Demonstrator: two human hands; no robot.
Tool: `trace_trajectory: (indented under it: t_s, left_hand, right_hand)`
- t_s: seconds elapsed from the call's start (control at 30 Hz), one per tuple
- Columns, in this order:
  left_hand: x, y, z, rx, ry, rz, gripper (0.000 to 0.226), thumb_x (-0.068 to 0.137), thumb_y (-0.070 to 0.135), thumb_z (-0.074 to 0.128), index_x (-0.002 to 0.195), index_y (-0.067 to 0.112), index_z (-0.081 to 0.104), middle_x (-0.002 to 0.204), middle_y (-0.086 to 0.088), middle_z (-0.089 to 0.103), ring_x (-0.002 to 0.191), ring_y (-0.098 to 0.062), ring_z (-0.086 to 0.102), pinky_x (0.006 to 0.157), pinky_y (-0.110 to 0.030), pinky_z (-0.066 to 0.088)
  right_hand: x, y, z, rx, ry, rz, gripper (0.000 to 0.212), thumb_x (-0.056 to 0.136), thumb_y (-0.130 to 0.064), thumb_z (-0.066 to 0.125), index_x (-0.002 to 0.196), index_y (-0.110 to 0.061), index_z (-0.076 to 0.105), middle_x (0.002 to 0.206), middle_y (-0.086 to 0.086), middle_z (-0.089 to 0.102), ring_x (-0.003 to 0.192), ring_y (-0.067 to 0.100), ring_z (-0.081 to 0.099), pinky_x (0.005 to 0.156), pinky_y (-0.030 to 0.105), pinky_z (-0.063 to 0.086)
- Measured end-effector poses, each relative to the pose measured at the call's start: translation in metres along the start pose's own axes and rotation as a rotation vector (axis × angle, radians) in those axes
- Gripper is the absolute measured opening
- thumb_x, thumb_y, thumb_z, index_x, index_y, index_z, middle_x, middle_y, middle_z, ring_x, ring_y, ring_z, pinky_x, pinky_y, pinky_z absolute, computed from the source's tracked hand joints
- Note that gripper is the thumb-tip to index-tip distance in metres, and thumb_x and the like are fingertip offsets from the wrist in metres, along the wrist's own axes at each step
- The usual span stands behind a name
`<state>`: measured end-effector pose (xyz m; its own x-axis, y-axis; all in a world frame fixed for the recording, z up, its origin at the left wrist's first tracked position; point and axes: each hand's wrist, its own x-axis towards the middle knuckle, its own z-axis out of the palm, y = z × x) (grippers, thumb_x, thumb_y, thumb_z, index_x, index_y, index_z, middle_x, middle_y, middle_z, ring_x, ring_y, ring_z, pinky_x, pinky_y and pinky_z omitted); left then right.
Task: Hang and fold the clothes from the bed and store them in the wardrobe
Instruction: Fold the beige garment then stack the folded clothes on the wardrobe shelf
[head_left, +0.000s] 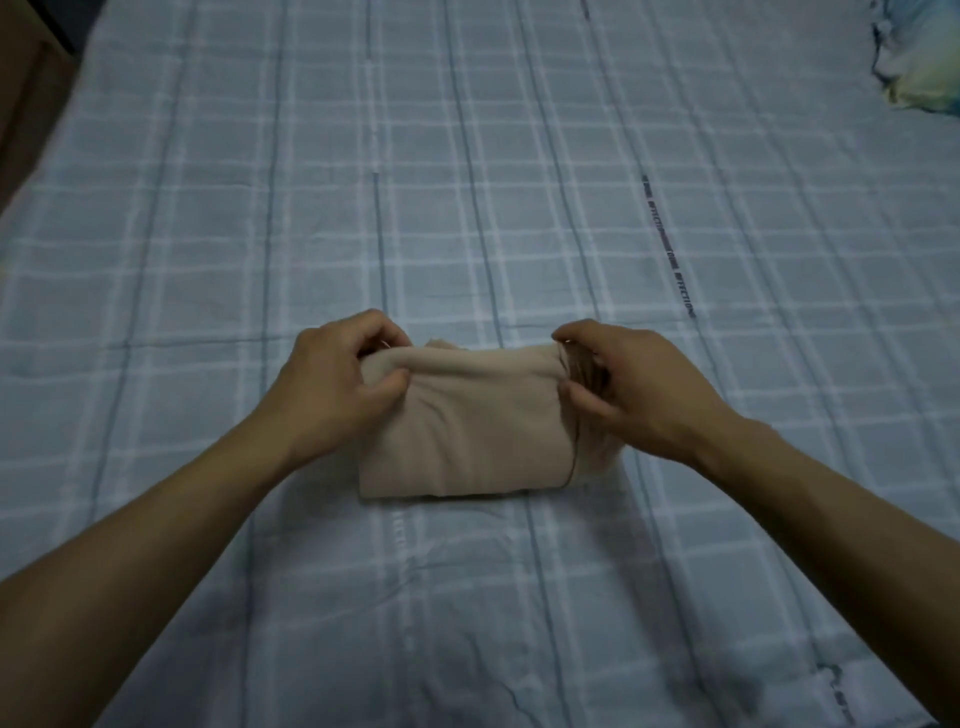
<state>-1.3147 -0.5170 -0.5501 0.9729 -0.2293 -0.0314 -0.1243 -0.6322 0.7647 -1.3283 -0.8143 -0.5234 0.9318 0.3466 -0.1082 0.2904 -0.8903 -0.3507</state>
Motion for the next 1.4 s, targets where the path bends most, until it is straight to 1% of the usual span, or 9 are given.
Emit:
trace_trajectory:
  t_s: [0.13, 0.27, 0.4, 0.5, 0.6, 0.73, 1.0, 1.2, 1.4]
  left_hand:
    - [0.022, -0.019, 0.015, -0.014, 0.078, -0.056, 0.018, 0.078, 0.016, 0.074, 0.091, 0.026, 0.067, 0.083, 0.015, 0.068, 0.078, 0.003, 0.062, 0.066, -0.006, 0.042]
    - [0.030, -0.029, 0.034, 0.109, 0.126, -0.059, 0.023, 0.082, 0.016, 0.072, 0.104, 0.017, 0.066, 0.098, 0.002, 0.069, 0.090, -0.017, 0.063, 0.084, -0.035, 0.051]
    - [0.020, -0.021, 0.043, 0.373, 0.279, 0.252, 0.023, 0.086, 0.017, 0.064, 0.108, 0.012, 0.065, 0.110, -0.007, 0.065, 0.103, -0.029, 0.055, 0.087, -0.042, 0.044]
    - [0.008, -0.010, 0.057, 0.408, 0.094, 0.430, 0.038, 0.094, 0.034, 0.053, 0.123, 0.012, 0.064, 0.131, -0.009, 0.061, 0.121, -0.028, 0.053, 0.103, -0.041, 0.041]
    - [0.008, -0.017, 0.068, 0.483, -0.162, 0.282, 0.059, 0.098, 0.050, 0.038, 0.148, 0.020, 0.044, 0.159, -0.005, 0.034, 0.147, -0.024, 0.030, 0.118, -0.046, 0.027]
    - [0.020, -0.047, 0.076, 0.569, -0.262, 0.229, 0.065, 0.099, 0.060, 0.020, 0.158, 0.034, 0.014, 0.167, 0.004, 0.002, 0.154, -0.015, 0.000, 0.124, -0.042, 0.007]
    - [0.034, -0.068, 0.093, 0.557, -0.229, 0.252, 0.065, 0.099, 0.061, 0.022, 0.157, 0.032, 0.019, 0.166, 0.003, 0.013, 0.153, -0.018, 0.009, 0.122, -0.049, 0.013]
    - [0.027, -0.051, 0.079, 0.573, -0.227, 0.221, 0.064, 0.098, 0.062, 0.024, 0.157, 0.038, 0.016, 0.167, 0.001, 0.000, 0.154, -0.020, -0.001, 0.123, -0.048, 0.005]
    - [-0.011, -0.028, 0.076, 0.475, 0.014, 0.428, 0.040, 0.091, 0.037, 0.061, 0.123, 0.014, 0.065, 0.132, -0.015, 0.055, 0.118, -0.033, 0.051, 0.097, -0.046, 0.046]
  right_hand:
    - [0.023, 0.014, 0.020, -0.081, 0.135, 0.028, 0.039, 0.082, -0.028, 0.075, 0.118, -0.016, 0.065, 0.103, 0.004, 0.068, 0.094, 0.027, 0.063, 0.082, 0.042, 0.049]
    - [0.024, 0.014, 0.044, -0.052, 0.369, -0.022, 0.023, 0.087, -0.010, 0.069, 0.108, -0.003, 0.071, 0.110, 0.013, 0.068, 0.103, 0.030, 0.062, 0.088, 0.043, 0.049]
    - [0.006, -0.005, 0.064, -0.058, 0.281, -0.015, 0.042, 0.097, -0.032, 0.053, 0.130, -0.007, 0.059, 0.143, 0.016, 0.051, 0.138, 0.033, 0.041, 0.114, 0.048, 0.032]
    - [-0.001, -0.019, 0.077, -0.060, 0.137, 0.018, 0.064, 0.099, -0.049, 0.035, 0.149, -0.009, 0.039, 0.160, 0.012, 0.027, 0.150, 0.028, 0.018, 0.120, 0.050, 0.018]
    - [0.002, -0.015, 0.089, -0.079, 0.091, 0.043, 0.069, 0.099, -0.054, 0.027, 0.154, -0.012, 0.025, 0.163, 0.007, 0.015, 0.152, 0.023, 0.007, 0.122, 0.048, 0.011]
    - [0.016, 0.003, 0.104, -0.045, 0.084, 0.010, 0.069, 0.099, -0.052, 0.030, 0.154, -0.012, 0.025, 0.163, 0.007, 0.017, 0.152, 0.023, 0.007, 0.122, 0.049, 0.013]
    - [0.034, 0.030, 0.129, 0.061, 0.167, -0.076, 0.067, 0.097, -0.047, 0.034, 0.154, -0.012, 0.027, 0.162, 0.005, 0.021, 0.151, 0.026, 0.014, 0.119, 0.051, 0.021]
    - [0.028, 0.018, 0.115, 0.037, 0.116, -0.048, 0.066, 0.098, -0.047, 0.034, 0.154, -0.012, 0.028, 0.162, 0.007, 0.021, 0.152, 0.025, 0.009, 0.118, 0.054, 0.020]
    - [0.001, -0.009, 0.106, -0.071, 0.230, -0.161, 0.045, 0.097, -0.030, 0.049, 0.139, -0.013, 0.055, 0.151, 0.013, 0.042, 0.145, 0.033, 0.031, 0.114, 0.055, 0.029]
